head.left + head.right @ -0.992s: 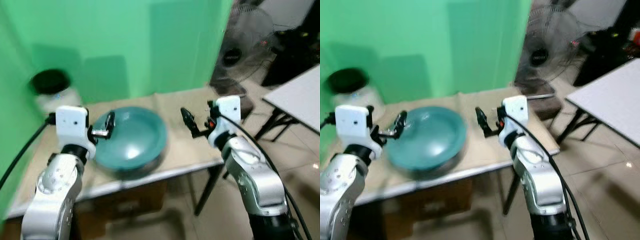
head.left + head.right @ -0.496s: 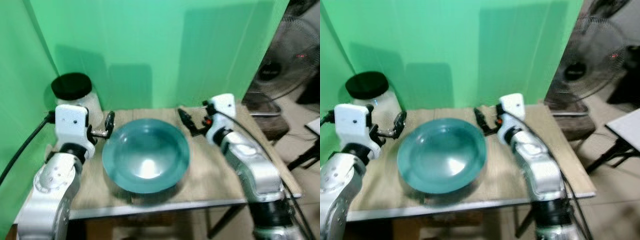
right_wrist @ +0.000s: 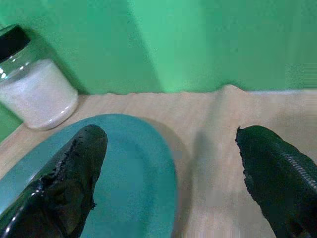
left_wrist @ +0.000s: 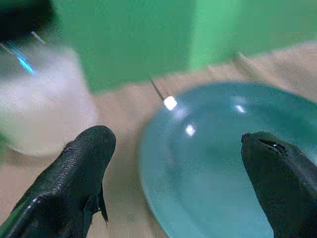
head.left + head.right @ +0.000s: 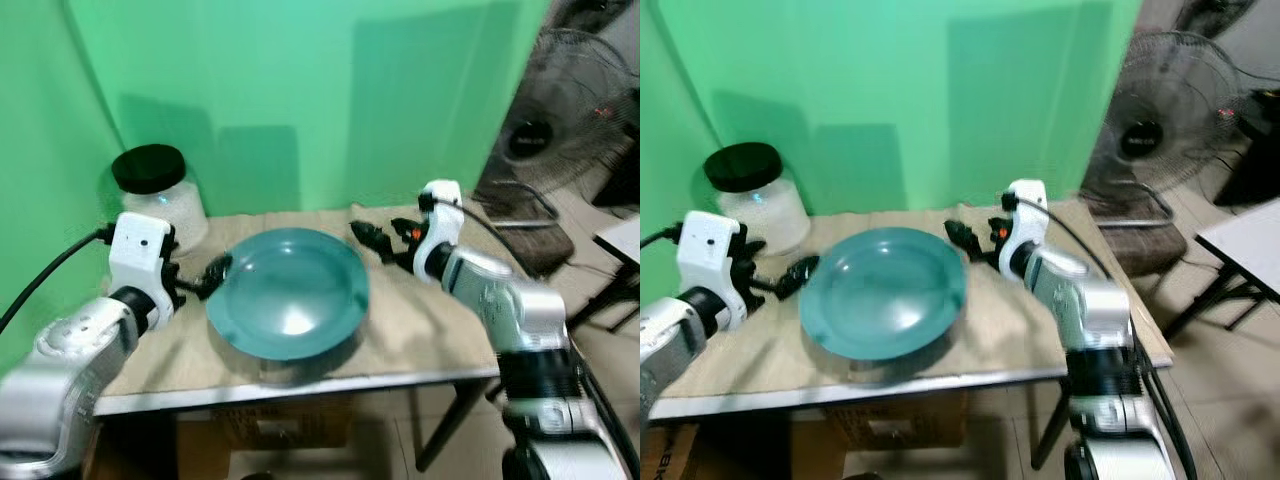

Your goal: Setting the table

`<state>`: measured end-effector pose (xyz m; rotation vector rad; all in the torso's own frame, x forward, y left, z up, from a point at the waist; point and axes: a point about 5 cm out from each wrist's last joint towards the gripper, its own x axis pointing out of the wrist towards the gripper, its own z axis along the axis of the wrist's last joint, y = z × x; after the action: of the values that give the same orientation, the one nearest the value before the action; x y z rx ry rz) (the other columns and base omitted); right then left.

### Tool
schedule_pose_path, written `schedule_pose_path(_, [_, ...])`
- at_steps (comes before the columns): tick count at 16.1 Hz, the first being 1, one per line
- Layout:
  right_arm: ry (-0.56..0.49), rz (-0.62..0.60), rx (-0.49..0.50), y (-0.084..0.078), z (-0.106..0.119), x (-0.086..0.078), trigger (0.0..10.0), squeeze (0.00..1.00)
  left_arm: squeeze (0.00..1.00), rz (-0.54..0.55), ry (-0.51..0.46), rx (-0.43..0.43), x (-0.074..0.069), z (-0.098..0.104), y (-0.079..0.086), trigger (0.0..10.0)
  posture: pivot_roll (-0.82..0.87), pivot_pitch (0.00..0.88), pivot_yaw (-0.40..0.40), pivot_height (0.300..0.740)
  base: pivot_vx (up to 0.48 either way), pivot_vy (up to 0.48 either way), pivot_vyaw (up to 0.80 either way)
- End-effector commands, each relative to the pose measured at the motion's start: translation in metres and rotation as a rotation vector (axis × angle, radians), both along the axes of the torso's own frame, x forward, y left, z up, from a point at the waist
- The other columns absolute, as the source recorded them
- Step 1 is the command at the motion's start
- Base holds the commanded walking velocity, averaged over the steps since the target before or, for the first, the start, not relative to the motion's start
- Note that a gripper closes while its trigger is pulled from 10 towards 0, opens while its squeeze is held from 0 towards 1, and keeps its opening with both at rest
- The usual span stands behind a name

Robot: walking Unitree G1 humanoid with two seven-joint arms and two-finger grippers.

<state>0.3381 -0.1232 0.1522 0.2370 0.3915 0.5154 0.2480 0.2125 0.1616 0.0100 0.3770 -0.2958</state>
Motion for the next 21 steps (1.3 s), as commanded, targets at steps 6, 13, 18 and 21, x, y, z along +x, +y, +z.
schedule_pose_path(6, [0.177, 0.089, -0.048, 0.009, -0.013, -0.006, 10.0, 0.00, 0.00, 0.178, 0.184, -0.252, -0.002, -0.013, 0.035, 10.0, 0.01, 0.006, 0.056, 0.740, 0.000, 0.000, 0.00])
schedule_pose_path(13, [0.324, 0.210, 0.004, 0.018, -0.016, -0.024, 10.0, 0.00, 0.00, 0.148, 0.308, -0.471, -0.011, -0.029, 0.025, 10.0, 0.02, 0.035, 0.060, 0.740, 0.000, 0.000, 0.00])
schedule_pose_path(18, [0.369, 0.283, 0.090, 0.027, -0.011, -0.034, 10.0, 0.00, 0.00, 0.079, 0.369, -0.571, -0.018, -0.036, 0.016, 10.0, 0.03, 0.050, 0.058, 0.740, 0.000, 0.000, 0.00])
schedule_pose_path(21, [0.388, 0.352, 0.135, 0.034, -0.008, -0.042, 10.0, 0.00, 0.00, 0.072, 0.390, -0.595, -0.018, -0.040, 0.015, 3.1, 0.03, 0.045, 0.059, 0.740, 0.000, 0.000, 0.00])
